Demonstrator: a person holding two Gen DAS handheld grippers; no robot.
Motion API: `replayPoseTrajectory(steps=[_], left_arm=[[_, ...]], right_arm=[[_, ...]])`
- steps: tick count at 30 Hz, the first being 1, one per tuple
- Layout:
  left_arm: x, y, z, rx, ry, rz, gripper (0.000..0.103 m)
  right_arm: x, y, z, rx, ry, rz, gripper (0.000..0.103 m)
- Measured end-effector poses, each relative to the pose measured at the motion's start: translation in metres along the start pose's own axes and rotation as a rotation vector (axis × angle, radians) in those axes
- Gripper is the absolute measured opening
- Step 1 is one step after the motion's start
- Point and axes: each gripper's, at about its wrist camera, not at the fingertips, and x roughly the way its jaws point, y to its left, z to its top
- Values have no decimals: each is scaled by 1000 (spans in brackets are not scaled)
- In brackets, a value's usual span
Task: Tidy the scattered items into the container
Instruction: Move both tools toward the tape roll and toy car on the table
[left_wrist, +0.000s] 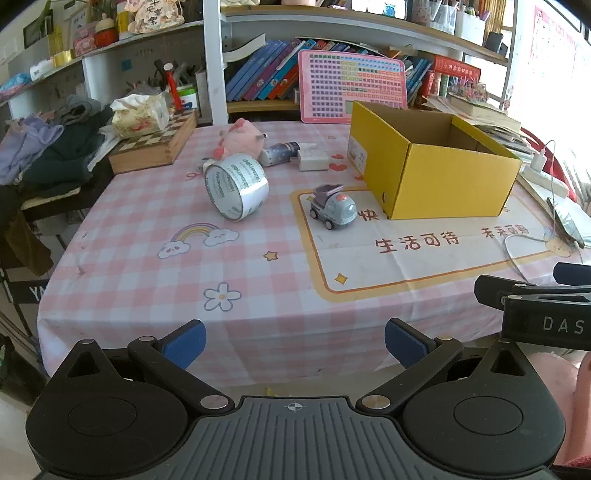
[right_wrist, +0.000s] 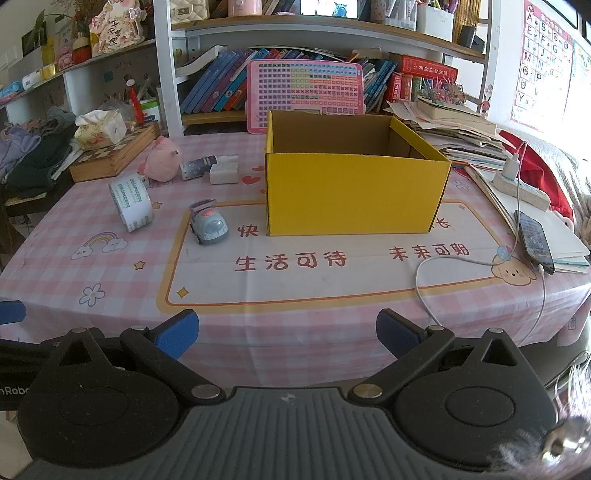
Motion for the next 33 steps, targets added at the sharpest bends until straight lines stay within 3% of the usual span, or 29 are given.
replayPoseTrajectory(steps=[33], left_arm=[[-4, -1, -5, 13, 9, 21, 103]], right_arm=[[-4, 3, -2, -16, 2, 6, 103]])
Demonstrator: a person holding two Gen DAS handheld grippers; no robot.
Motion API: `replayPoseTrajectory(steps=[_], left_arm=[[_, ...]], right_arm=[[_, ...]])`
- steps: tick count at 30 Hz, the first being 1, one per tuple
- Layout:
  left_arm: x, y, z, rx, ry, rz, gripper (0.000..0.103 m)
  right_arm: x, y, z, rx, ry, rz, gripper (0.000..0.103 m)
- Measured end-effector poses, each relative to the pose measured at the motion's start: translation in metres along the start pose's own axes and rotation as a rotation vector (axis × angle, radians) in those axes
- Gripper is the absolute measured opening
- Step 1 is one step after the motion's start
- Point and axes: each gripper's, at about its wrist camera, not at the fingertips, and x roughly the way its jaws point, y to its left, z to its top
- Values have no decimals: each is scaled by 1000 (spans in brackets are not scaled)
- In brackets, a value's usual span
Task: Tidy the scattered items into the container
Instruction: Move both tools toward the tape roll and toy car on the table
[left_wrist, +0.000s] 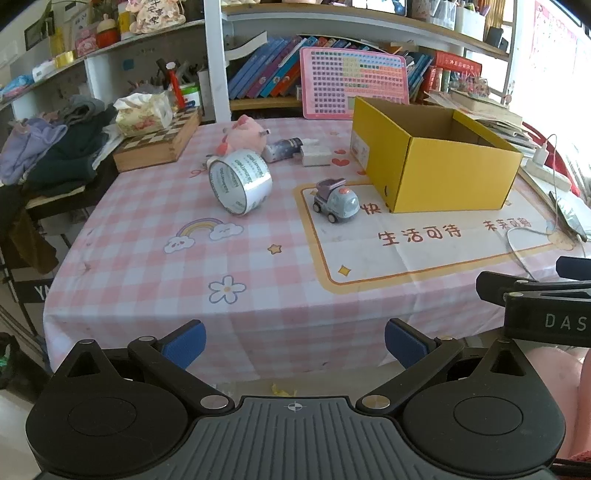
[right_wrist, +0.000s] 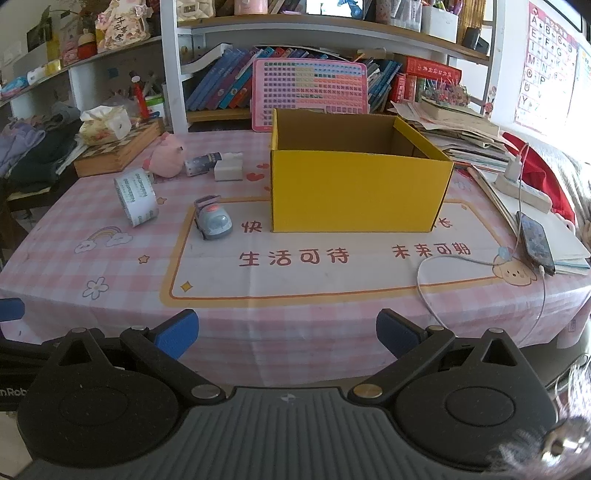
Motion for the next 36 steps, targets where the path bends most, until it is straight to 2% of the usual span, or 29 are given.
replayPoseTrajectory(steps=[12, 20, 36], left_arm=[[-5, 3, -1, 35, -19, 20, 103], [-10, 11, -1, 44, -45, 0, 103], [-15, 31, 1, 15, -82, 19, 103]], right_arm=[[-4, 11, 1, -18, -18, 27, 103], [-4, 19, 3, -4, -27, 52, 103], [-1, 42, 12, -30, -59, 138, 101]])
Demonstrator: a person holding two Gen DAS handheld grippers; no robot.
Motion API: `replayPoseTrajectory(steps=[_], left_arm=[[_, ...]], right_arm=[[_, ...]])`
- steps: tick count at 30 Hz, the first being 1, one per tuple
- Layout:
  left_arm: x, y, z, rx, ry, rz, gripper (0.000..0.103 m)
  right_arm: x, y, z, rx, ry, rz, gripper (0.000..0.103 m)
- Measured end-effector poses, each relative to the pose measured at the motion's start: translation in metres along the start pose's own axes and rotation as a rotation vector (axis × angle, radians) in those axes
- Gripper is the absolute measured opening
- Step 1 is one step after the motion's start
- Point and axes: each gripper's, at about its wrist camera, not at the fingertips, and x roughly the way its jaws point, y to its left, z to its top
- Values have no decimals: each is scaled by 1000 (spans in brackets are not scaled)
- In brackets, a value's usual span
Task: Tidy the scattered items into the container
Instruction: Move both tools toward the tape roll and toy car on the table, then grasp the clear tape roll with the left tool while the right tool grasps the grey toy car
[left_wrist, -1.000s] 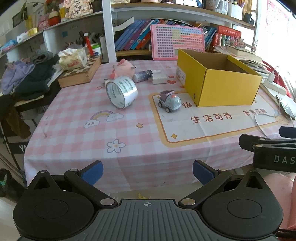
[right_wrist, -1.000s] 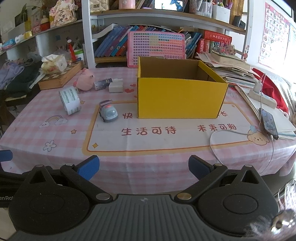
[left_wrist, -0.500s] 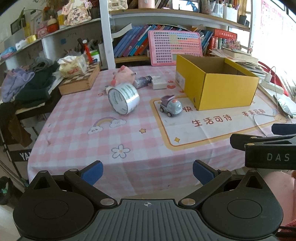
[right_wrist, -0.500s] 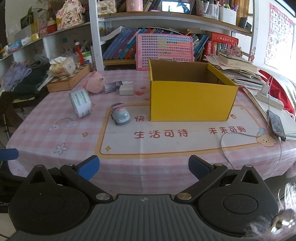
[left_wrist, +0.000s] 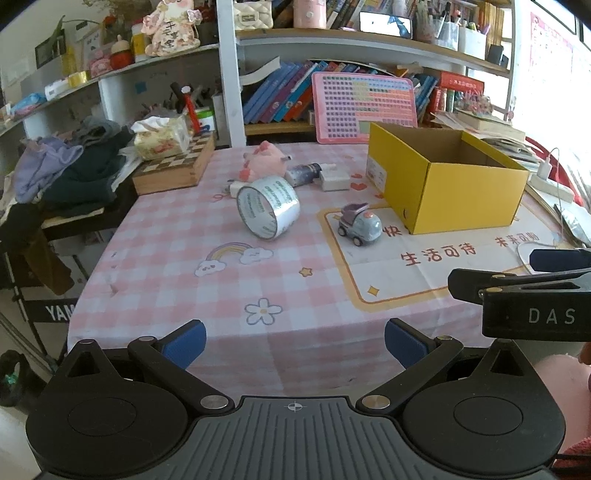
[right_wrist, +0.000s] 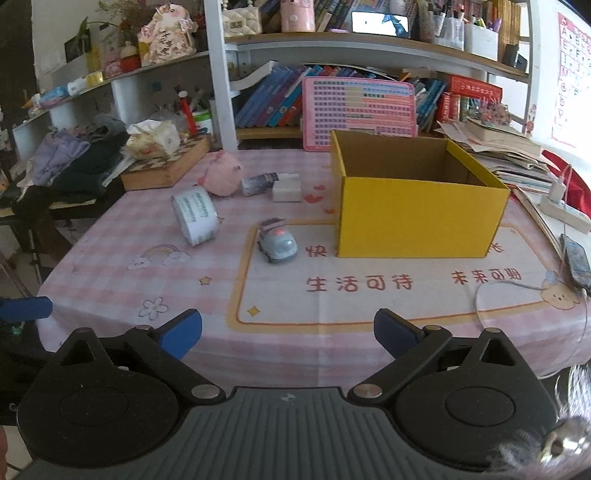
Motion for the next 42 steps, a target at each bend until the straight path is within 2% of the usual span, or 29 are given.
replayPoseTrajectory(steps=[13, 17, 30, 32, 35, 42], left_arm=[[5, 8, 9, 34, -49, 9, 103], [9, 10, 15, 36, -73, 8, 103], [38, 33, 29, 42, -65, -10, 103], [44, 37, 32, 38, -63, -14, 102], [54, 43, 36, 36, -54, -16, 99], [76, 55, 54, -15, -42, -41, 98]], right_arm=[[14, 10, 12, -15, -46, 5, 97], [21, 10, 14, -14, -54, 12, 91], [61, 19, 29, 16, -20, 37, 82], [67, 19, 34, 26, -17, 31, 76], [78, 21, 39, 23, 5, 28, 73], [101, 17, 50, 37, 42, 14, 72]])
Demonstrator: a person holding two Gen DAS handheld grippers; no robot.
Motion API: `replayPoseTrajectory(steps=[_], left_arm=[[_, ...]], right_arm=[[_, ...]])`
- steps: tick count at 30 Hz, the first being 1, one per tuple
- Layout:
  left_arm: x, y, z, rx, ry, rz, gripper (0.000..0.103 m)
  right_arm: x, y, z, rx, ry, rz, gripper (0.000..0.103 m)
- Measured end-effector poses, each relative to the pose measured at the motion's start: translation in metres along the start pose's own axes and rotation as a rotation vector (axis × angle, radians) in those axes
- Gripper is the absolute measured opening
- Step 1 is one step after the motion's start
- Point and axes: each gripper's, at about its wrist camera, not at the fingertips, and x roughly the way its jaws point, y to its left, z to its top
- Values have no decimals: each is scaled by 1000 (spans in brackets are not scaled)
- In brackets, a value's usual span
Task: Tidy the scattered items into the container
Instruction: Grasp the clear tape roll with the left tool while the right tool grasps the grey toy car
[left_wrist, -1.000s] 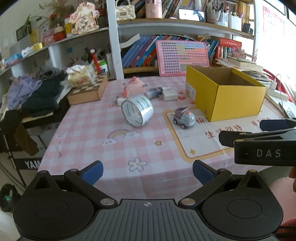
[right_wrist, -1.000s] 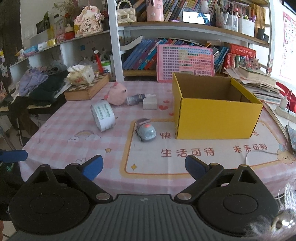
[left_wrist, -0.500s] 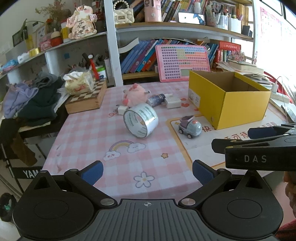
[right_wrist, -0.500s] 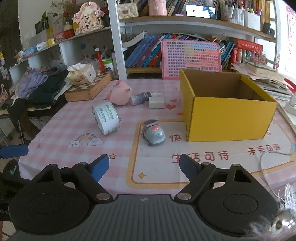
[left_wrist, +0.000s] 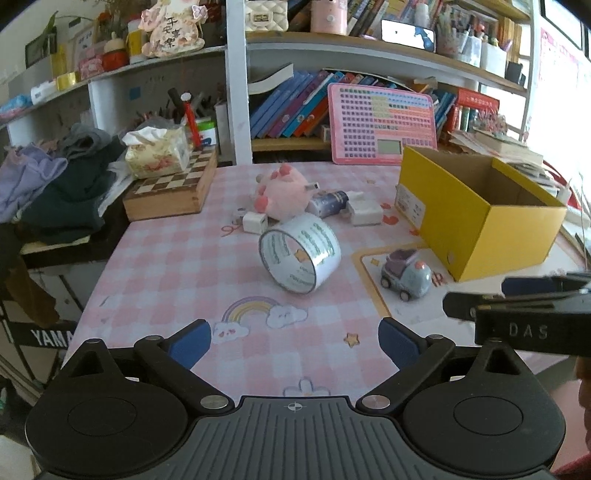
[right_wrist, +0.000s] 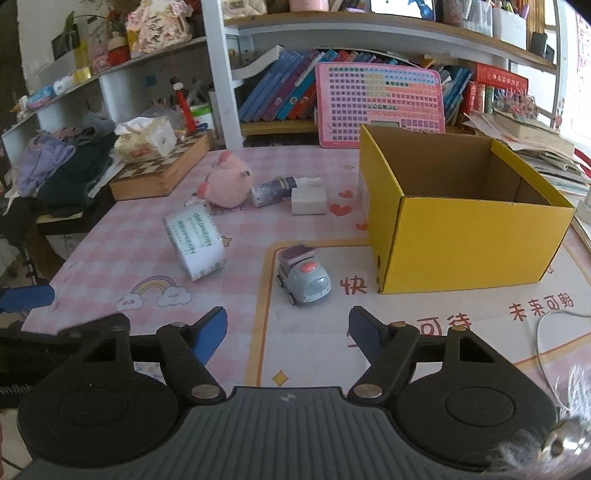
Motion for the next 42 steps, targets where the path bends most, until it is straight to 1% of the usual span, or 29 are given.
replayPoseTrajectory(steps=[5, 8, 14, 18, 22, 25, 29, 33, 37, 38, 40, 42], left_arm=[[16, 6, 16, -30, 8, -12, 98], [25, 8, 25, -56, 7, -26, 97], [50, 12, 40, -139, 45, -61, 87], [70, 14, 46, -182, 85, -75, 79], [88, 12, 54, -205, 81, -100, 79], [103, 9, 62, -226, 96, -116, 79], [119, 9, 72, -266, 110, -134, 79], [135, 8, 79, -260, 132, -125, 79], [146, 10, 80, -263, 161, -99, 79], [149, 11, 80, -258, 167, -92, 78], [153, 14, 80, -254, 181, -80, 71], [158, 19, 78, -261, 197, -73, 62]], right_arm=[[15, -4, 8, 3, 37, 6, 69], [21, -4, 13, -23, 47, 18, 67], [37, -3, 14, -121, 94, 26, 65], [49, -3, 16, -167, 88, 18, 65], [65, 1, 23, -235, 48, 21, 65], [82, 4, 29, -286, 70, 21, 63], [97, 7, 36, -327, 88, 14, 63], [109, 8, 40, -342, 107, 12, 63], [122, 10, 45, -335, 135, 16, 63], [125, 11, 46, -335, 142, 18, 63], [130, 12, 48, -336, 158, 20, 63], [134, 10, 50, -323, 174, 23, 63]])
